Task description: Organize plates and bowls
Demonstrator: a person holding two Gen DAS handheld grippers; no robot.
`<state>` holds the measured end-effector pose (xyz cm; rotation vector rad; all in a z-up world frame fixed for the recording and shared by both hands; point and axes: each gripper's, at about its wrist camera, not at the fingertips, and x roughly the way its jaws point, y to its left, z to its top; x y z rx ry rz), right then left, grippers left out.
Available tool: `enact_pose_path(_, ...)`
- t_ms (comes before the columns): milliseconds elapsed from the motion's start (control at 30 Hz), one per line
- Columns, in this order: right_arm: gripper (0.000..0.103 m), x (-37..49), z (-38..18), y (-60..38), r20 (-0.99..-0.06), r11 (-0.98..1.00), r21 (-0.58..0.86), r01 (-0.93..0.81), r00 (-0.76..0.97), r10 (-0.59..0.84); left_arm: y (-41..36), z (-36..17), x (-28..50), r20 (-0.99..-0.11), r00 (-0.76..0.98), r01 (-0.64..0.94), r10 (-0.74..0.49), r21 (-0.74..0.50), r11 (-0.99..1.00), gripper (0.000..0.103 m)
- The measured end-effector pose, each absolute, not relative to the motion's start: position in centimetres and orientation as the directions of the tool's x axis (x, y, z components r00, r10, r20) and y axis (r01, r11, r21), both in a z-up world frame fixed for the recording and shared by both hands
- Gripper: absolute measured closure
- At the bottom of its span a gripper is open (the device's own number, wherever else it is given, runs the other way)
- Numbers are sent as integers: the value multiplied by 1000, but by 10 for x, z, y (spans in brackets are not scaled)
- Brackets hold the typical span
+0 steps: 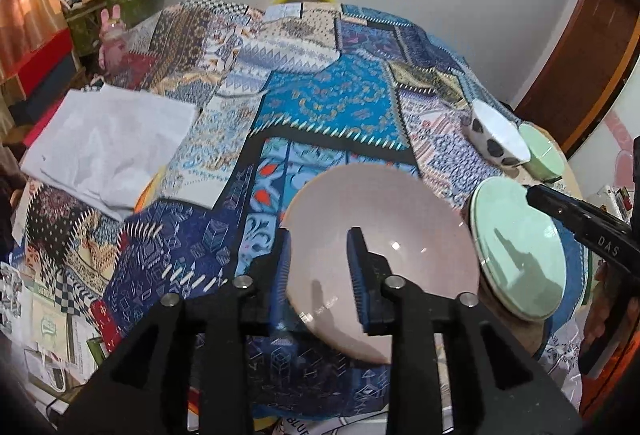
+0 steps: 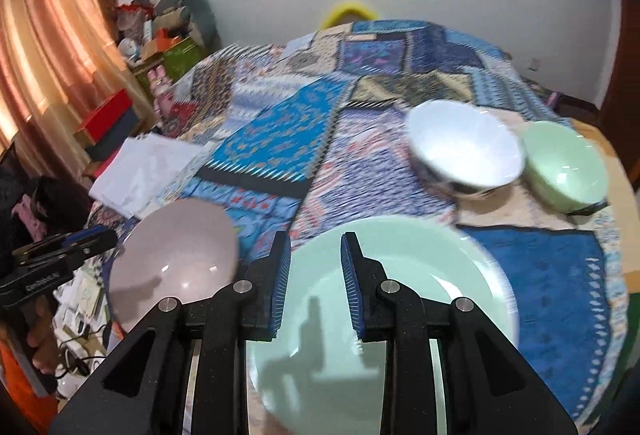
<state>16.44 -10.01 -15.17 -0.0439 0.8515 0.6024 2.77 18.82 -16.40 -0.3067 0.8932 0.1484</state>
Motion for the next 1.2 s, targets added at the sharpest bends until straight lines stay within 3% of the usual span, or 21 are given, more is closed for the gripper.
enact_pose_path(167,78,181,-146,-130,-704,870,182,-458,557,440,169,-150,50,-775,631,-200,-34,-205,958,65)
enact_pose_path(333,61,202,-153,-155,-705,910,151,-386,603,372,140,-140,78,-768,639,-145,-48,-182,972,57)
enact_pose_path(567,61,246,-174,-182,-735,939,148,-311,600,315,108,-142,123,-776,627,-102,-68,-168,980,43)
enact_pose_path(967,63,313,-213,-190,-792,927,266,-264,488,367,81,-163,181,-806,586,-78,-84,-159,984,42)
enact_pose_path(1200,71,327,-229,-179,-813,917,280,-284,437,384,66,-170,203,-821,565,-39,-86,-130,991,42)
